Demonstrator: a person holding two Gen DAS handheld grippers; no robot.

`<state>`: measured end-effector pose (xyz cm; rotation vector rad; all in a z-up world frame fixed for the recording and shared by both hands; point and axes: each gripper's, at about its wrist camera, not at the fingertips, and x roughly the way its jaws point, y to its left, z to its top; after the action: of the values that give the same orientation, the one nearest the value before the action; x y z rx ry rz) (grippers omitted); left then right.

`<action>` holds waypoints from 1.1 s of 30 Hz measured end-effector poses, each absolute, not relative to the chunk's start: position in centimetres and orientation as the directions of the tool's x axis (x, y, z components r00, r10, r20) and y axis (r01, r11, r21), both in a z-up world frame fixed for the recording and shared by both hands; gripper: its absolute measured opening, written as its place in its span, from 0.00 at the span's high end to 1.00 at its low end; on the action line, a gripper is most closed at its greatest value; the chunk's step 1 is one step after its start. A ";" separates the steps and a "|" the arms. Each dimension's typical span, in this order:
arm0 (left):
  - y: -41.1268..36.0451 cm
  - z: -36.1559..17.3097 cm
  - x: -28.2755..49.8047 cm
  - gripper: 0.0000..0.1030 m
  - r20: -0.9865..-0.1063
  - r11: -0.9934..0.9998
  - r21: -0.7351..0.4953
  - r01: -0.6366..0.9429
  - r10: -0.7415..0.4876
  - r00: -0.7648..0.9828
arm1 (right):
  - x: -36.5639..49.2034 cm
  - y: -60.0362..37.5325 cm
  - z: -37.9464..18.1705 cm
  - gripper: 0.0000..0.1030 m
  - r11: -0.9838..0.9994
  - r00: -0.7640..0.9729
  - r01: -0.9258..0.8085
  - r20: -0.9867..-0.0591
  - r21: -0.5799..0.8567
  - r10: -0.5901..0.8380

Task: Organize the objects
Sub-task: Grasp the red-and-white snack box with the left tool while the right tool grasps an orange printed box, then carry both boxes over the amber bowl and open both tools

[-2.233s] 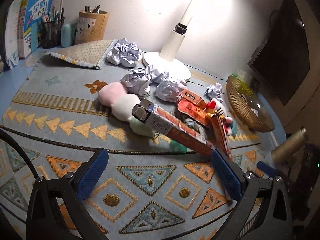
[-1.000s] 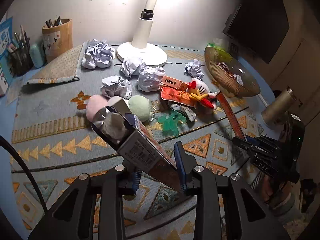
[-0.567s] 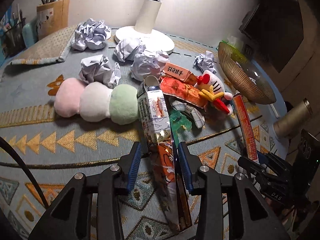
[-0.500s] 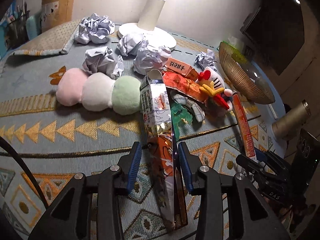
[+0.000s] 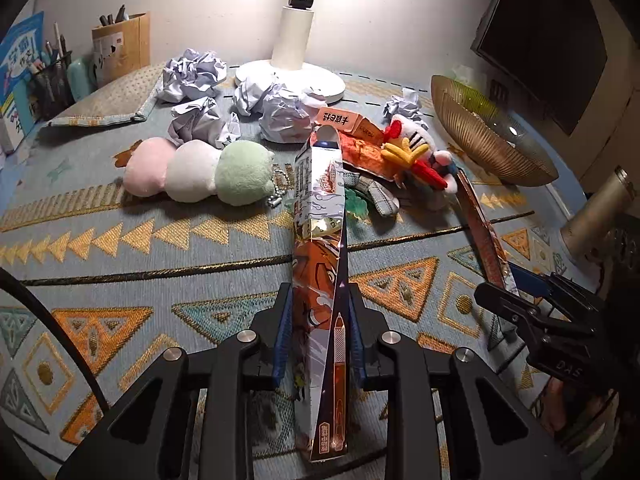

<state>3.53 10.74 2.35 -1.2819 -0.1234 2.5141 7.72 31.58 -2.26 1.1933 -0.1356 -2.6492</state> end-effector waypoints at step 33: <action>8.7 1.3 6.2 0.78 -0.750 -0.956 -0.185 -0.227 0.287 -0.596 | 10.3 32.2 -2.0 0.59 -0.998 -0.631 0.062 -0.773 0.023 -0.057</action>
<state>6.20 8.71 1.31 -1.2268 -0.1013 2.5734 10.32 32.17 -2.00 1.3171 0.0089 -2.7790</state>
